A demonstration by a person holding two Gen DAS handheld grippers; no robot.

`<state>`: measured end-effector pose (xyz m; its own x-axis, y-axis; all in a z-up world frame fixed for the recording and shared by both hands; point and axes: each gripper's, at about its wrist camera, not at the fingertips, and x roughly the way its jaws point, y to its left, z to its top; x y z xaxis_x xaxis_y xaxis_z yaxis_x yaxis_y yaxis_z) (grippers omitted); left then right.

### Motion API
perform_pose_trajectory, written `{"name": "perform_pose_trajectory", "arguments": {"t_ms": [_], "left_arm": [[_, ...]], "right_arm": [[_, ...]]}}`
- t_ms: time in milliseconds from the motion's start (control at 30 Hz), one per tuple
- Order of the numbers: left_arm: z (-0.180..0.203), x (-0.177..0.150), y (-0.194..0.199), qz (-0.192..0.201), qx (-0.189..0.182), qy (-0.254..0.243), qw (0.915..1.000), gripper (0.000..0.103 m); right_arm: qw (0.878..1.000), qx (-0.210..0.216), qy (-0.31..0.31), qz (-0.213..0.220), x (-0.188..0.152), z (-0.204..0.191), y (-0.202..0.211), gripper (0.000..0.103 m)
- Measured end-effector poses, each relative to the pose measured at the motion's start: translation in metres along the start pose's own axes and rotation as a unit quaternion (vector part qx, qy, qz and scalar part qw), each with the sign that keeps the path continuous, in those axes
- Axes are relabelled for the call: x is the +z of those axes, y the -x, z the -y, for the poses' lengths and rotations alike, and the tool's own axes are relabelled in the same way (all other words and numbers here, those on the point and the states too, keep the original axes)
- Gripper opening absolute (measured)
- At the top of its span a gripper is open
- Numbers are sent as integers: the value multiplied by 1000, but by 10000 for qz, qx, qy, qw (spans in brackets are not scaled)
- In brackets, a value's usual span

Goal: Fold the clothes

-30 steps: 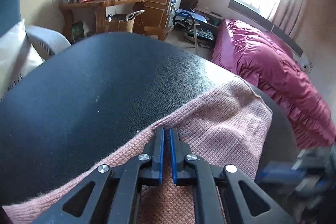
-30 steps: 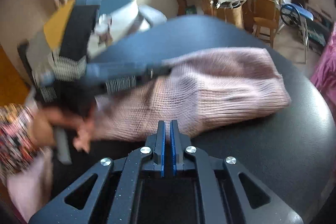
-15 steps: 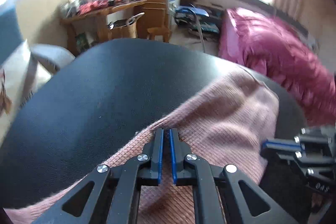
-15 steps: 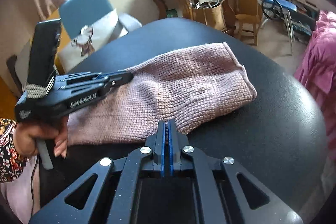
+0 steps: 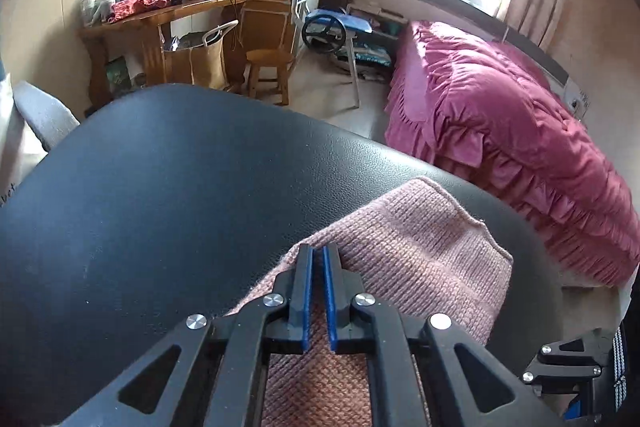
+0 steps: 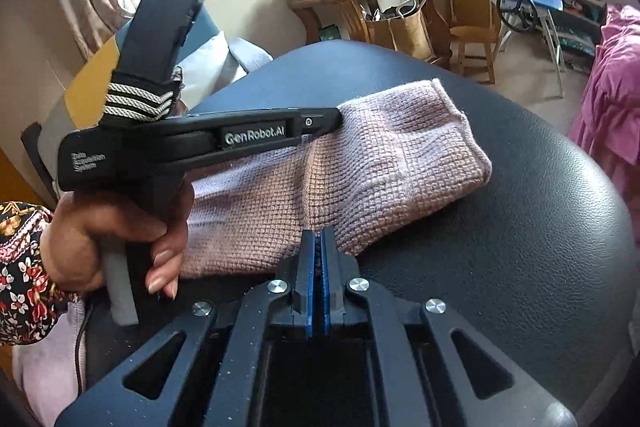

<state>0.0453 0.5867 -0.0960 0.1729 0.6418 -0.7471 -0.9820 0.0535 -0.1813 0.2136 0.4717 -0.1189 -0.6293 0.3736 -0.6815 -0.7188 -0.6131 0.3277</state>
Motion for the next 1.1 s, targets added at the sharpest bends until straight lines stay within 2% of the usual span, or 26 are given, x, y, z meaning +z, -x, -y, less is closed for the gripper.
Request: {"name": "perform_pose_trajectory", "arguments": {"t_ms": [100,200,233,300,367,467,533,567,633,733,800,867,900,933,967,1000,1033,1100], "left_arm": [[-5,-1,-1,33,-123,109,9999,7],[11,0,0,32,315,-269,9991,6],[17,-4,5,33,396,-368,9985,6],[27,-6,13,56,90,-471,9988,6],[36,0,21,252,-181,-449,9985,6],[44,11,11,176,52,-431,9989,7],[44,11,-12,-204,139,-507,9984,7],[45,8,-11,-55,183,-642,9978,7],[41,6,-12,-40,113,-624,9980,9],[26,7,-12,-46,-168,-346,9993,9],[24,8,-11,-52,-215,-302,9993,9],[27,6,-5,-75,-91,-377,9992,9],[30,4,0,-99,-33,-426,9990,9],[30,2,7,-84,-61,-414,9991,9],[24,-2,17,35,-141,-278,9995,9],[18,-6,28,162,-224,-134,9995,9],[13,-10,39,288,-306,11,9991,9],[-5,-23,53,293,-335,496,9978,9]], "right_arm": [[9997,-189,162,0,0,-6,0,1],[9998,-55,116,119,3,-4,9,4],[9994,-79,-34,327,4,2,18,5],[9973,-220,-244,655,9,14,30,5],[9976,-311,-374,496,15,25,23,5],[9981,-164,-546,212,18,34,9,5],[9979,-180,-595,167,18,36,8,5],[9980,-187,-579,147,17,36,8,4],[9987,-263,-425,113,14,35,9,1],[9983,-251,-479,214,6,40,13,0],[9984,-283,-452,203,7,40,13,0],[9988,-387,-258,121,13,33,14,1],[9989,-408,-180,121,17,31,15,5],[9987,-381,-183,278,21,30,22,5],[9979,-284,-256,530,27,31,30,5],[9975,-297,-285,571,35,32,30,5],[9975,-344,-298,548,42,33,27,6],[9982,-398,-231,389,57,33,14,6]]}}
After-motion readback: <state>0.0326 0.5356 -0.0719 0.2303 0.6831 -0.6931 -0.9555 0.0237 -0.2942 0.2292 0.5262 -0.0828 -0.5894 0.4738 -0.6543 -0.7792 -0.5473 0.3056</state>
